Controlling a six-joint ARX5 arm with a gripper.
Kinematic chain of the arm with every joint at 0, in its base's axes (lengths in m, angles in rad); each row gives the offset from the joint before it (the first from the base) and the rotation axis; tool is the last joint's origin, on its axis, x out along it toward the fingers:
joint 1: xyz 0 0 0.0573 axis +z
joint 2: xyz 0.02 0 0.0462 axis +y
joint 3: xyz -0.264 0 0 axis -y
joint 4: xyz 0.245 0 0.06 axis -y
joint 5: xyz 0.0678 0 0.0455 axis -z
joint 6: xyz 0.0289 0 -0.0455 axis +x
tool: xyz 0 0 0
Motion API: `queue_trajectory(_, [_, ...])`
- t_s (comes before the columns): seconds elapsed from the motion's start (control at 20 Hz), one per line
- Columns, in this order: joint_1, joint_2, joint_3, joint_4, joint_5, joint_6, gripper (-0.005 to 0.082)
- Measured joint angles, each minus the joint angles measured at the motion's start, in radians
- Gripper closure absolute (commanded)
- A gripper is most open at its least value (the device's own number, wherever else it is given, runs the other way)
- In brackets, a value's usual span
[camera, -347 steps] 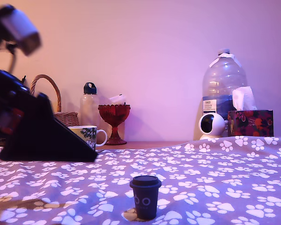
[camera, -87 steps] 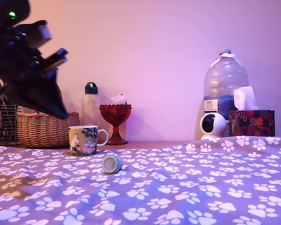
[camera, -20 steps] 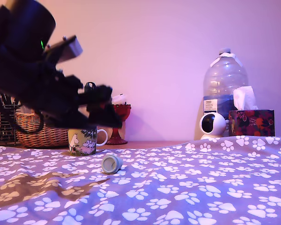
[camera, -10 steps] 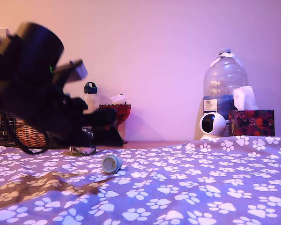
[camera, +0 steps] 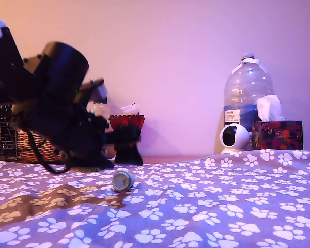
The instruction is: Pick the coffee capsule and then drop it inside the coffee cup in front of you
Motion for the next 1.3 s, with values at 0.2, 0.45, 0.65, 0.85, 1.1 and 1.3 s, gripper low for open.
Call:
queue_trajectory(0.2, [0.003, 0.046, 0.022, -0.048, 0.0, -0.008, 0.0154])
queue_trajectory(0.45, [0.003, 0.046, 0.039, -0.072, -0.003, -0.015, 0.039])
queue_trajectory(0.65, [0.003, 0.046, 0.039, -0.077, -0.003, -0.016, 0.057])
queue_trajectory(0.85, [0.003, 0.046, 0.039, -0.077, -0.003, -0.016, 0.0571])
queue_trajectory(1.1, [0.003, 0.044, 0.039, -0.08, -0.003, 0.038, 0.0571])
queue_trajectory(1.3, [0.01, -0.033, 0.039, -0.155, -0.003, 0.143, 0.0571])
